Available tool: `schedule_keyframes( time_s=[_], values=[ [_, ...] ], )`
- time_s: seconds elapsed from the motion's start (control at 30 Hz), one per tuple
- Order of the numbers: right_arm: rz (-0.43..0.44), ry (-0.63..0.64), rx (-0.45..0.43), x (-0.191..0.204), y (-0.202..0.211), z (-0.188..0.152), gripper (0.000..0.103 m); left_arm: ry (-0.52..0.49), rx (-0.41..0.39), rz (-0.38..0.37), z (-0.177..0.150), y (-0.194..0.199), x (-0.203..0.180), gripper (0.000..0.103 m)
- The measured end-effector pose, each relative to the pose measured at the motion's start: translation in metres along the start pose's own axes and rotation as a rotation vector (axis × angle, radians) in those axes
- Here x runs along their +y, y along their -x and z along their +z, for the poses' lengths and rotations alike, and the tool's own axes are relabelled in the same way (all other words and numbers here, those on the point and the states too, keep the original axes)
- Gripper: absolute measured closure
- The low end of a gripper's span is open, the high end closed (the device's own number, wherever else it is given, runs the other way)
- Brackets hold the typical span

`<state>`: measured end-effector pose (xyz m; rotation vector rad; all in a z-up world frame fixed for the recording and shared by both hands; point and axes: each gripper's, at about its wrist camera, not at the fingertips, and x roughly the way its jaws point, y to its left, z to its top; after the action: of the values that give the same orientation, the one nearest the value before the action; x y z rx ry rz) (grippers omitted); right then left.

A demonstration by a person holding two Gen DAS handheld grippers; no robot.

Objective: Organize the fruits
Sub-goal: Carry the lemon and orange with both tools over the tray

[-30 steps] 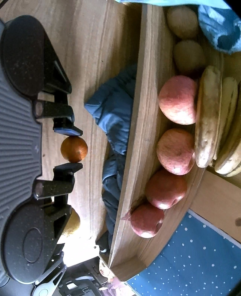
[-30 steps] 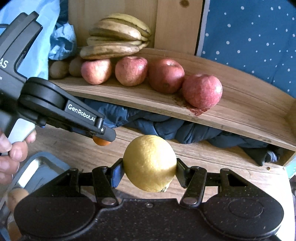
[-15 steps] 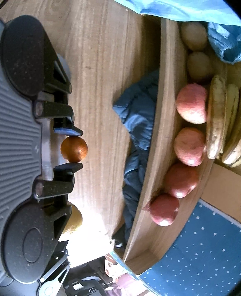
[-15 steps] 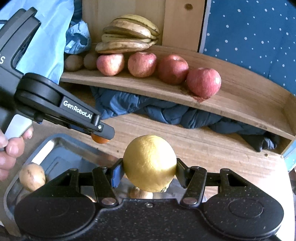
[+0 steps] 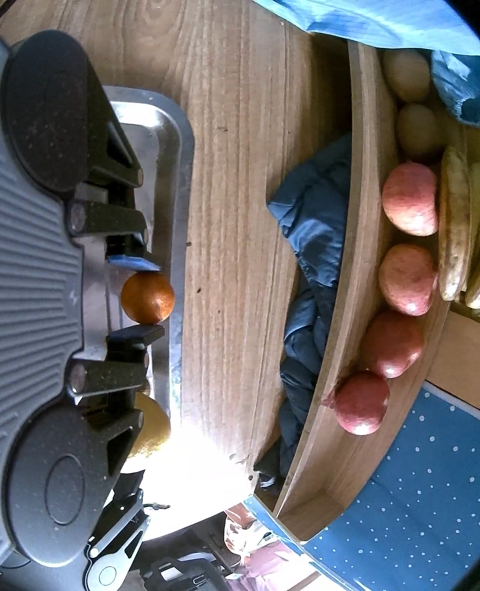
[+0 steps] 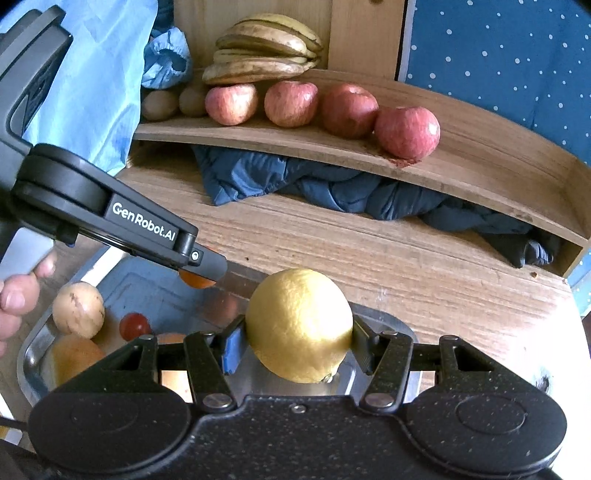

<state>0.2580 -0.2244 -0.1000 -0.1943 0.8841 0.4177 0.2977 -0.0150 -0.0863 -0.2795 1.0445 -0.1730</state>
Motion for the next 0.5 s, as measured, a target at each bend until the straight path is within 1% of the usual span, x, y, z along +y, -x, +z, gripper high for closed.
schedule_keyframes(
  time_s=[0.5],
  values=[
    [0.027, 0.011, 0.02, 0.001, 0.004, -0.011, 0.044, 0.01, 0.019, 0.024, -0.008, 0.0, 0.001, 0.069]
  ],
)
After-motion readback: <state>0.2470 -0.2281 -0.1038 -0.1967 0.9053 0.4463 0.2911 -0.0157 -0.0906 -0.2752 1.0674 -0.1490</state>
